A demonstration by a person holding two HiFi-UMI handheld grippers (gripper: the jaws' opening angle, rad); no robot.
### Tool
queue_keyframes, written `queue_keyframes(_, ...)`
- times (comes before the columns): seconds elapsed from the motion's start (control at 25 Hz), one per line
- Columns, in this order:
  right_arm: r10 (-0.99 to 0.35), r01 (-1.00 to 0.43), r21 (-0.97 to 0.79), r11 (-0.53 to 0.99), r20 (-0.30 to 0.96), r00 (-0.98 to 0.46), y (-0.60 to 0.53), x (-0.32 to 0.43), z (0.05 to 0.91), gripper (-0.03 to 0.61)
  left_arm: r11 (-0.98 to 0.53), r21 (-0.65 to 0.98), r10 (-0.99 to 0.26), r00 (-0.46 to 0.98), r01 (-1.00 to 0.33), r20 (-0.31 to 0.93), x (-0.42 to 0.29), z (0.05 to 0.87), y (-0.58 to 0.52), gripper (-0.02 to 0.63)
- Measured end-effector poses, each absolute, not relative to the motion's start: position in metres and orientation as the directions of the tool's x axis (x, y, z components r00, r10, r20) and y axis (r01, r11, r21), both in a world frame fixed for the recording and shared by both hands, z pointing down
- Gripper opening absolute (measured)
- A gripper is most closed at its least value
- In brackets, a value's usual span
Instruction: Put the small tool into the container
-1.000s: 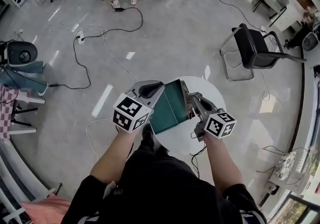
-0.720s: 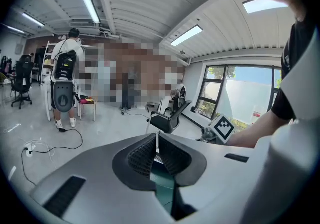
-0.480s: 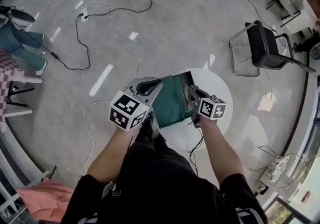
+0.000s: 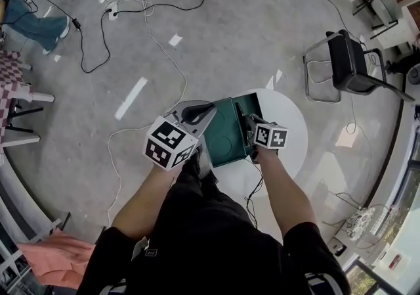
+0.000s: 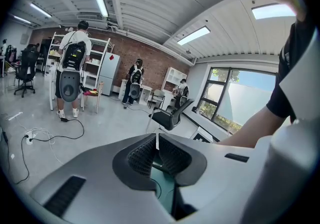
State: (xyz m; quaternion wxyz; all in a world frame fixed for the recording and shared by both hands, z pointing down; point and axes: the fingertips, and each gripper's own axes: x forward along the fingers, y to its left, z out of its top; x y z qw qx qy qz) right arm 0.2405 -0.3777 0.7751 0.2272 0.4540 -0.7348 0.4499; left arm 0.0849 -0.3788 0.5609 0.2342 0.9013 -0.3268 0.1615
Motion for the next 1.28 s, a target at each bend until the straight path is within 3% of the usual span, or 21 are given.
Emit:
queue_keyframes(0.36, -0.397, -0.908, -0.409, 0.089, 0.821, -0.409, -0.364, 0.238, 0.796, 0.026, -0.691, 0.331, -0.495, 0.755, -0.642, 0.431, 0.079, 0.557, -0.383, 0.023)
queue_keyframes(0.56, -0.333, -0.956, -0.268, 0.118, 0.896, -0.292, -0.353, 0.253, 0.800, 0.115, -0.726, 0.343, -0.461, 0.791, -0.597, 0.401, 0.090, 0.554, -0.383, 0.023)
queue_keyframes(0.76, -0.290, -0.971, -0.148, 0.187, 0.936, -0.199, -0.346, 0.270, 0.792, 0.138, -0.752, 0.343, -0.443, 0.816, -0.563, 0.370, 0.097, 0.544, -0.385, 0.023)
queue_keyframes(1.28, -0.569, -0.977, -0.204, 0.063, 0.797, -0.203, -0.368, 0.320, 0.688, 0.106, -0.832, 0.241, -0.422, 0.853, -0.499, 0.308, 0.116, 0.490, -0.417, 0.023)
